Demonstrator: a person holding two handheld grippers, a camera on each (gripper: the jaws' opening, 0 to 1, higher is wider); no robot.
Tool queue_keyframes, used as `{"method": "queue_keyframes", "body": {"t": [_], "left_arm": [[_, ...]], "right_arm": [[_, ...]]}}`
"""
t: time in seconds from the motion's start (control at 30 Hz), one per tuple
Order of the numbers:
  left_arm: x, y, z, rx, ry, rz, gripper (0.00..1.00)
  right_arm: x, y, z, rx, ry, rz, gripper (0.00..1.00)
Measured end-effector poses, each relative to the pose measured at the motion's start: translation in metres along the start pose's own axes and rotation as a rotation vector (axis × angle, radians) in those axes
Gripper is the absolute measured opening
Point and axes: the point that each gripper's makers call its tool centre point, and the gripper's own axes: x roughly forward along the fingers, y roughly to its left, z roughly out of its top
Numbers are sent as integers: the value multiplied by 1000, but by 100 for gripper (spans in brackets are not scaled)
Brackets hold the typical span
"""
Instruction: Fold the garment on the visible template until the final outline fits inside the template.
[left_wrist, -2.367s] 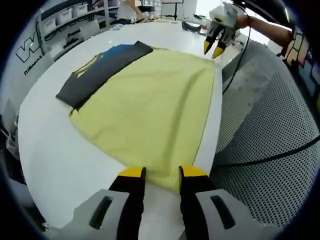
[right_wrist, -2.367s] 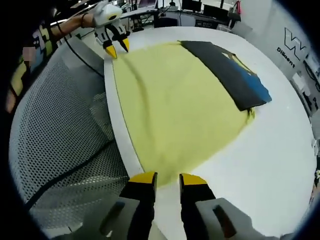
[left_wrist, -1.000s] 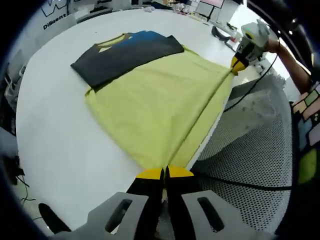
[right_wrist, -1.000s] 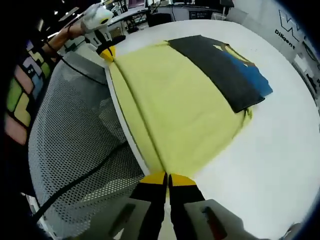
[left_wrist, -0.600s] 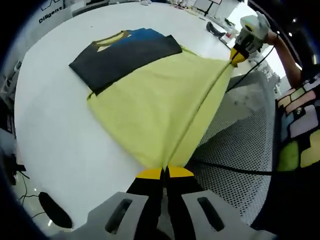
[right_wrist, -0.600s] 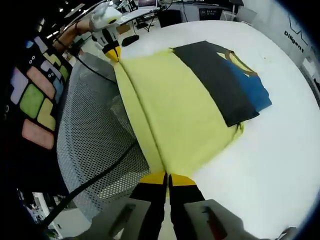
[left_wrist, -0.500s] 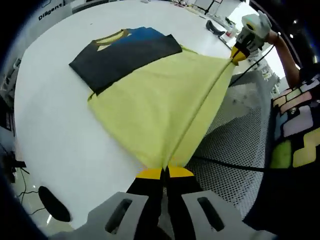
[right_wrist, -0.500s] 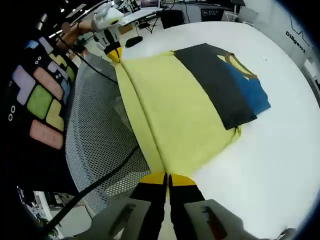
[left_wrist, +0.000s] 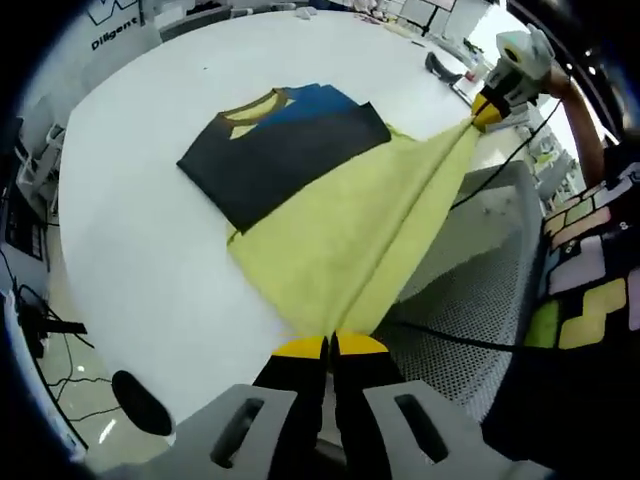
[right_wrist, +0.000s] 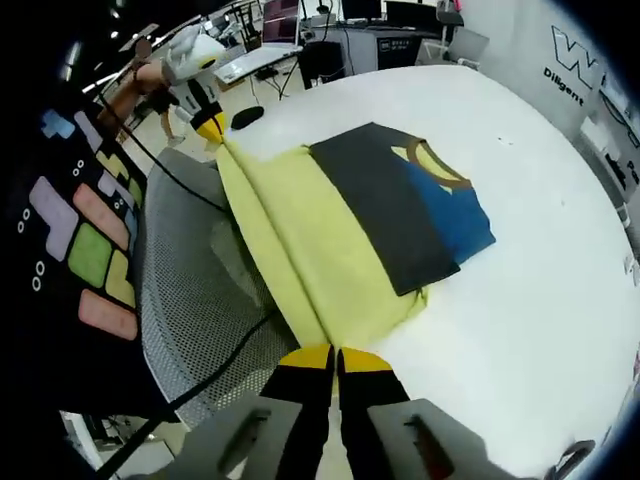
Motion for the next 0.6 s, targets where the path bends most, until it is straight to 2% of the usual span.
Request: {"method": "queue_keyframes", "body": {"t": [0.1, 0.2, 0.23, 0.3, 0.37, 0.4, 0.47, 0.6], "left_arm": [[3, 13, 13, 6, -64, 50, 0], [6, 24, 23, 41, -111, 109, 0], [8, 26, 25, 26, -120, 118, 0], [10, 35, 36, 54, -170, 165, 0], [11, 39, 40, 42, -191, 184, 0], [11, 44, 48, 42, -231, 214, 0], [13, 49, 53, 30, -255, 228, 0], [17, 66, 71, 26, -347, 297, 0]], "right_arm": [[5, -16, 7, 36, -41, -65, 0], [7, -23, 9, 48, -56, -86, 0], [8, -28, 12, 54, -64, -111, 0], [11, -37, 15, 61, -76, -149, 0], [13, -43, 17, 62, -83, -177, 0], [14, -48, 19, 69, -92, -199, 0], [16, -55, 22, 76, -106, -229, 0], [23, -76, 29, 99, -148, -313, 0]]}}
